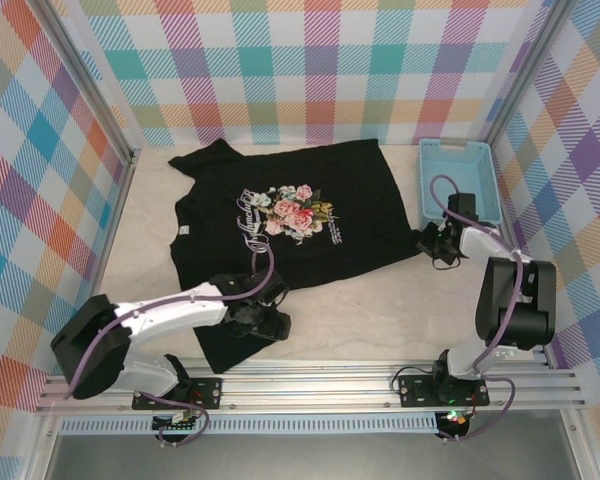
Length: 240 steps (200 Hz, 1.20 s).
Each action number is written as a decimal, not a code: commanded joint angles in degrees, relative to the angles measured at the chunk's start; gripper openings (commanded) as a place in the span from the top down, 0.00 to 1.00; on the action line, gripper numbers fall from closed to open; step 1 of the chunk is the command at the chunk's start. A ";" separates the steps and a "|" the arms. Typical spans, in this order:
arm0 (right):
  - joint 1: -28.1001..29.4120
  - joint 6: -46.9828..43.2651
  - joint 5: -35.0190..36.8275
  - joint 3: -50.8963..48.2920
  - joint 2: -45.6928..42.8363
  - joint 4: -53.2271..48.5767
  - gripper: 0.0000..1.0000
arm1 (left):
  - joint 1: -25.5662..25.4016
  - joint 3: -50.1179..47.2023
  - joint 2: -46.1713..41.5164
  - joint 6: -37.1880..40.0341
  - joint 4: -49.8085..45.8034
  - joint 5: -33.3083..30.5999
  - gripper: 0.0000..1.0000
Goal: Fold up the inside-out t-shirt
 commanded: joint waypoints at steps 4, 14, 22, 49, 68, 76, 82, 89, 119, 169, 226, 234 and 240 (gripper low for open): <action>-2.73 -1.54 3.94 2.98 -3.58 -3.55 1.00 | -0.55 3.38 6.14 1.54 8.66 4.16 0.22; -2.84 -1.65 4.38 3.61 -4.33 -3.93 1.00 | -0.56 4.98 9.33 2.37 10.02 3.19 0.22; -2.85 -1.61 4.29 3.93 -4.71 -4.11 1.00 | -0.46 6.70 11.79 2.87 10.79 2.11 0.22; -2.83 -1.23 4.35 5.11 -4.29 -4.45 1.00 | -0.22 14.10 20.27 5.93 14.98 1.97 0.21; -2.85 -1.29 4.92 5.94 -4.10 -4.91 1.00 | 1.03 21.21 26.32 7.76 15.97 1.33 0.21; -2.83 -1.36 5.23 6.20 -4.16 -4.93 1.00 | 1.46 24.27 28.36 8.47 15.79 1.03 0.21; -2.87 -1.54 5.42 6.46 -4.06 -5.10 1.00 | 1.56 26.60 29.33 9.28 14.75 0.73 0.21; -2.84 -1.69 5.44 6.93 -3.85 -5.38 1.00 | 1.41 28.53 29.60 10.38 13.87 0.82 0.21; -2.86 -2.31 3.62 7.86 -2.66 -5.68 1.00 | -1.46 25.82 23.99 13.68 12.56 -1.15 0.21; -2.84 -2.56 1.20 5.70 -1.42 -4.15 1.00 | -11.59 12.00 10.17 16.46 9.70 -8.20 0.21; -2.85 -3.32 0.42 6.00 -1.24 -4.63 1.00 | -17.31 11.08 15.11 19.85 8.50 -13.11 0.37; -2.90 -3.40 0.26 6.13 -1.32 -4.77 1.00 | -17.47 11.39 15.99 20.18 8.73 -13.78 0.38; -2.84 -3.52 0.23 6.18 -1.38 -4.87 1.00 | -17.51 11.67 16.69 20.53 8.68 -14.35 0.38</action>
